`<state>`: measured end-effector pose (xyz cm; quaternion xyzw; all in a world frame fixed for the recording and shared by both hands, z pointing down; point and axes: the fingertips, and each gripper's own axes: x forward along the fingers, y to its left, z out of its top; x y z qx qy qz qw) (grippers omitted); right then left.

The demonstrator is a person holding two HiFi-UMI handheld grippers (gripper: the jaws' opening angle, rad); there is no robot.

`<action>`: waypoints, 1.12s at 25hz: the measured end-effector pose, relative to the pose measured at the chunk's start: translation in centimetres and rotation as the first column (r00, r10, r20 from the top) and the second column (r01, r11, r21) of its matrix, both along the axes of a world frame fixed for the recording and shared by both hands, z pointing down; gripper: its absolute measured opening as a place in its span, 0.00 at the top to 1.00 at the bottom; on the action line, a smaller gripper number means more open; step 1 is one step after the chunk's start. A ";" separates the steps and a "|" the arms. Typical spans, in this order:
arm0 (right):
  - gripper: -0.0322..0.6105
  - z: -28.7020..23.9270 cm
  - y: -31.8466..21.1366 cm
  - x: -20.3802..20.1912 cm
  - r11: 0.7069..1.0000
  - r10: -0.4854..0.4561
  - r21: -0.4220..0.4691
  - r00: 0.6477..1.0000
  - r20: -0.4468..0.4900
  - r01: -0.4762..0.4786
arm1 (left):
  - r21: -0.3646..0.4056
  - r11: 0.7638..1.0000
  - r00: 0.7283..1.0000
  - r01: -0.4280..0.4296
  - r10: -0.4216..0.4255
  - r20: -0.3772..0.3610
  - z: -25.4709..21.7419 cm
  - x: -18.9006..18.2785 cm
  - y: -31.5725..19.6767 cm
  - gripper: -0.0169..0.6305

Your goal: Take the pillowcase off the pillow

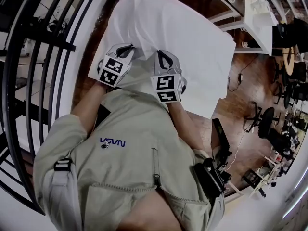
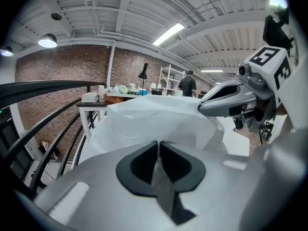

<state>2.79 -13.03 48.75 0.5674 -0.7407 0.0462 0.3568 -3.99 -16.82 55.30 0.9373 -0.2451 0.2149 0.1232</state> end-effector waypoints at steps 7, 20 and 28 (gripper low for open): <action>0.95 0.8 0.5 2.1 0.998 0.064 -0.015 0.997 0.036 -0.064 | 0.024 0.997 0.997 0.078 -0.077 -0.010 0.0 -1.8 0.1 0.95; 0.95 0.3 1.4 3.8 0.990 0.141 -0.015 0.985 0.101 -0.140 | -0.048 0.978 0.980 0.201 -0.199 0.026 2.3 -5.9 1.1 0.96; 0.95 4.1 2.5 4.0 0.978 0.180 -0.131 0.974 0.140 -0.162 | -0.179 0.955 0.971 0.238 -0.227 0.079 6.8 -6.0 2.4 0.96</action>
